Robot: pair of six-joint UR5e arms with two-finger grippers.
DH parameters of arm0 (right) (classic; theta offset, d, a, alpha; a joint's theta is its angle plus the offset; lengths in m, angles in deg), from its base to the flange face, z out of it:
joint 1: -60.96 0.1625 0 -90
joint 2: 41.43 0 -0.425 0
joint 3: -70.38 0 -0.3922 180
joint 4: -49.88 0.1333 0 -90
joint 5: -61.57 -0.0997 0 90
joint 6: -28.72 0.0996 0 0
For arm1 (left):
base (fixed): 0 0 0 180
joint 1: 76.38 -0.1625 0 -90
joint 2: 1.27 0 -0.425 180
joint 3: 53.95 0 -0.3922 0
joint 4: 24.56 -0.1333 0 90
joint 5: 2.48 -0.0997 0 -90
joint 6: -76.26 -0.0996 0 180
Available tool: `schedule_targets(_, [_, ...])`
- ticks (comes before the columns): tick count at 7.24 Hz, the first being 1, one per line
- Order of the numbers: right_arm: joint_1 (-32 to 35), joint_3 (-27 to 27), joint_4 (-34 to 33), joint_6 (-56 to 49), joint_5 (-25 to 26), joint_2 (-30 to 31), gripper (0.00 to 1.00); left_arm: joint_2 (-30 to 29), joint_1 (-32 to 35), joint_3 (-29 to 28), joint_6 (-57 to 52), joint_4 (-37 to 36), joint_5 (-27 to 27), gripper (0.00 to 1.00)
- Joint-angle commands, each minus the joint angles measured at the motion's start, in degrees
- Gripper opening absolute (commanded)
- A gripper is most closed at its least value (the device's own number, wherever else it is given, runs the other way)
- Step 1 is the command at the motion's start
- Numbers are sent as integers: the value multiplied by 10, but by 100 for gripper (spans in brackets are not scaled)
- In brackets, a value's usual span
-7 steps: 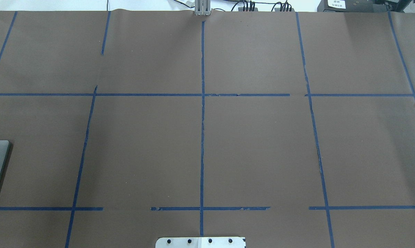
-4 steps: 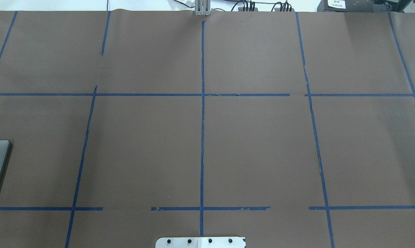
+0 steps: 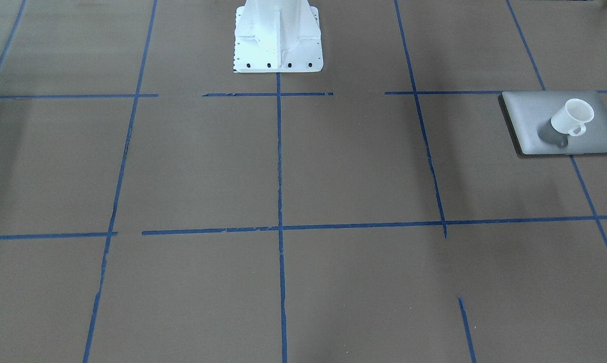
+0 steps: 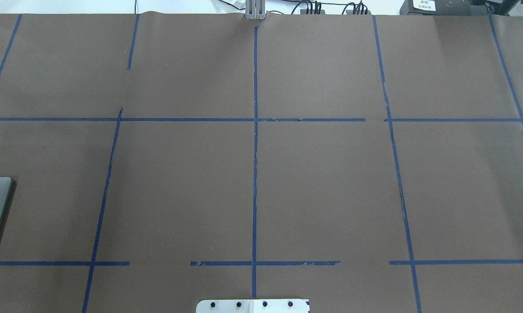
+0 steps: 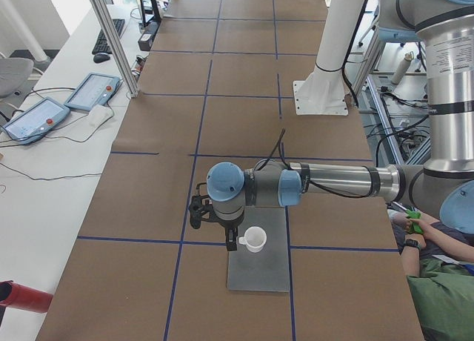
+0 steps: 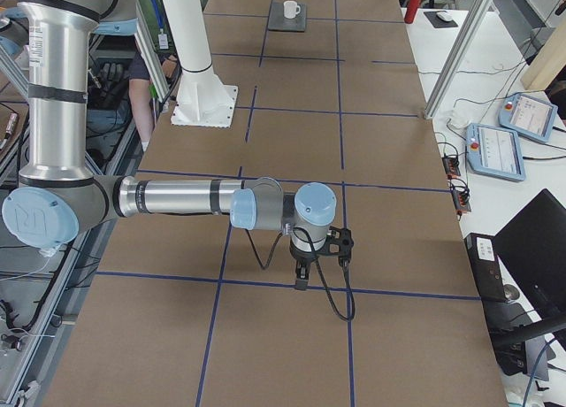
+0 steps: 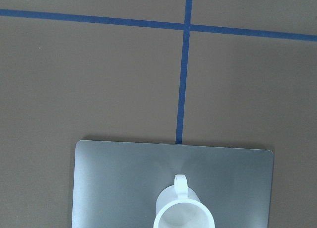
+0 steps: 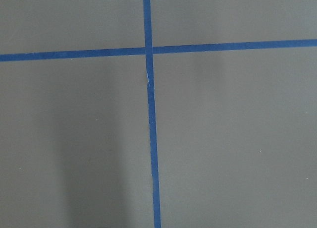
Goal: Place cup on laptop
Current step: 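Lower the cup onto the laptop lid and open the left gripper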
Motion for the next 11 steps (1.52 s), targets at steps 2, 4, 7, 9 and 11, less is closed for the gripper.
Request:
schedule_targets(2, [0, 0, 0, 0, 0, 0, 100, -1, 0, 7, 0, -1, -1, 100])
schedule_targets(4, [0, 0, 0, 0, 0, 0, 100, -1, 0, 8, -1, -1, -2, 100])
schedule_targets(7, [0, 0, 0, 0, 0, 0, 100, -1, 0, 9, 0, 2, -7, 100])
schedule_targets(9, [0, 0, 0, 0, 1, 0, 100, -4, 0, 9, 0, 7, -8, 100])
schedule_targets(11, [0, 0, 0, 0, 0, 0, 100, -4, 0, 9, 0, 8, -8, 100])
